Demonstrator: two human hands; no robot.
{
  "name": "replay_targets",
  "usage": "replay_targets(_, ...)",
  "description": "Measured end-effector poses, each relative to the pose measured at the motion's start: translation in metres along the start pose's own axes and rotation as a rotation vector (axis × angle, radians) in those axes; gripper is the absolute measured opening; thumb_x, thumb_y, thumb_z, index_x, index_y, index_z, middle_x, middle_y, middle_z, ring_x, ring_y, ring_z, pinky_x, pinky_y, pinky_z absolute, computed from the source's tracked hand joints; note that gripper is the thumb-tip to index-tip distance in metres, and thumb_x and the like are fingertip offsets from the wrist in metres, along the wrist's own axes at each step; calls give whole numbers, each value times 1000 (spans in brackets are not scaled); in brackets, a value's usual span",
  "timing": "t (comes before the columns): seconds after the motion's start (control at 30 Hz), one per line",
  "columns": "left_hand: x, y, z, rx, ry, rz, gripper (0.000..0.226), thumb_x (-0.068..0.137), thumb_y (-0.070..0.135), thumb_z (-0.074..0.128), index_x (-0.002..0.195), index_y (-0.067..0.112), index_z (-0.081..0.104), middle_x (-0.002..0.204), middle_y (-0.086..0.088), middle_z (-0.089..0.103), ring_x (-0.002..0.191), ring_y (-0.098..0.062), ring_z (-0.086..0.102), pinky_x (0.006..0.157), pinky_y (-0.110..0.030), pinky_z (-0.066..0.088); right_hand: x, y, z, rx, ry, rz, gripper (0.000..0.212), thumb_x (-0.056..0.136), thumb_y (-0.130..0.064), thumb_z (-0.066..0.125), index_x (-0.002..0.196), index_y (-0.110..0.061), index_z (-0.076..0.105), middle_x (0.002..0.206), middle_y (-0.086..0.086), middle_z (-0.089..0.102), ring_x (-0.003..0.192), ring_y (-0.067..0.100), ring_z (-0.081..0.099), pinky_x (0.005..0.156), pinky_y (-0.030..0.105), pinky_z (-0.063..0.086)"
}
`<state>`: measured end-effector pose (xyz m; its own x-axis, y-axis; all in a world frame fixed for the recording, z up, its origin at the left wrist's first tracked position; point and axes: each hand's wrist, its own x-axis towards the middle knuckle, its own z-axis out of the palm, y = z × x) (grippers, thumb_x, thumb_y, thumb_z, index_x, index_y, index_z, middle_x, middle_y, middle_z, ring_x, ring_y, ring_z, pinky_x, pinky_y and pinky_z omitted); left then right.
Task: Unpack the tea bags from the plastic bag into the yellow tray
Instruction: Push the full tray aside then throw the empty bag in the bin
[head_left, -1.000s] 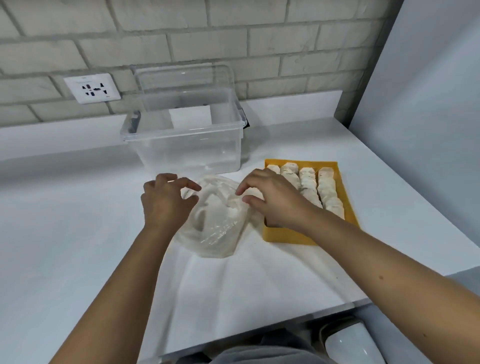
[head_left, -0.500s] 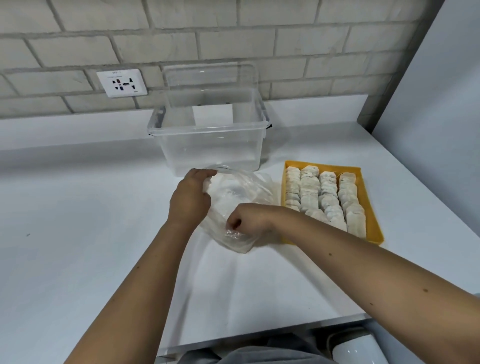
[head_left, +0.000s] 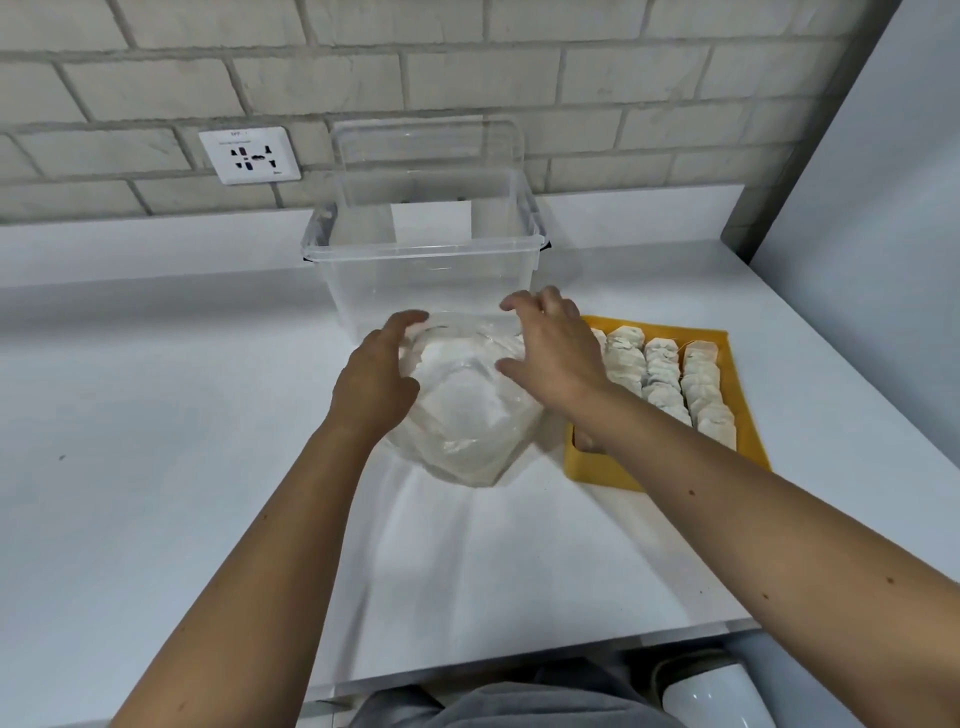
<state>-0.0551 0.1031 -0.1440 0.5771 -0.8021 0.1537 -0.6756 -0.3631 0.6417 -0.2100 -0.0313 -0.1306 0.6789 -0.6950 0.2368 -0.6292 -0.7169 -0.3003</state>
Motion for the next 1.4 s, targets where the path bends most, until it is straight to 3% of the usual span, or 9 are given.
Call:
replay_targets(0.1,1,-1,0,2,38,12,65,75,-8,50,120,38,54,110,0,56,93,-22,57,76,-36,50,10,17,10,-7,-208,108,29,84,-18,67,112,-23,64,119,5,63,105,25,60,78,30,48)
replay_targets(0.23,4,-14,-5,123,67,-9,54,74,-12,42,81,38,63,104,2,57,91,-22,57,69,-36,49,11,30,7,107,-110,161,23,83,-1,59,91,-18,71,100,5,69,96,24,63,71,26,43)
replay_targets(0.37,3,-7,1,174,46,-41,44,80,-4,50,94,32,71,112,3,56,91,-15,49,64,-29,39,5,26,9,184,-117,114,18,84,-7,64,97,-16,71,99,5,71,94,22,63,79,31,51)
replay_targets(0.67,7,46,22,165,140,124,28,82,14,72,108,23,71,121,-4,59,115,-30,47,88,-36,43,-26,48,-22,402,55,139,18,83,-21,74,100,-20,70,89,-6,67,72,7,57,72,23,47)
replay_targets(0.87,1,99,45,-240,-32,60,34,89,18,68,123,13,67,112,0,67,97,-16,66,90,-25,49,-57,115,-75,324,198,344,17,85,-26,71,102,-23,72,91,-7,70,85,11,64,77,26,49)
replay_targets(0.97,-2,116,66,-484,-254,-134,28,89,18,67,115,7,69,107,-8,70,86,-24,71,87,-39,58,-72,150,-88,187,175,461,26,87,-29,68,111,-19,71,105,-1,71,99,19,64,80,27,46)
replay_targets(1.1,-1,122,92,-304,-322,-117,22,86,23,61,76,5,68,83,-22,67,82,-36,71,81,-48,59,-91,173,-86,143,18,608,39,88,-33,67,121,-13,66,121,5,67,112,25,60,86,30,44)
replay_targets(1.27,0,123,100,-256,-376,-155,27,89,10,52,85,-10,70,84,-24,71,80,-37,71,76,-48,60,-99,180,-77,283,-31,693,26,86,-22,63,85,1,74,78,15,73,74,30,72,75,36,59)
replay_targets(1.4,1,120,101,-351,-397,-213,20,92,4,55,91,-8,71,91,-24,72,80,-36,72,71,-44,62,-98,183,-75,292,-37,709,21,84,-13,61,85,2,75,74,14,74,64,27,72,74,43,61)
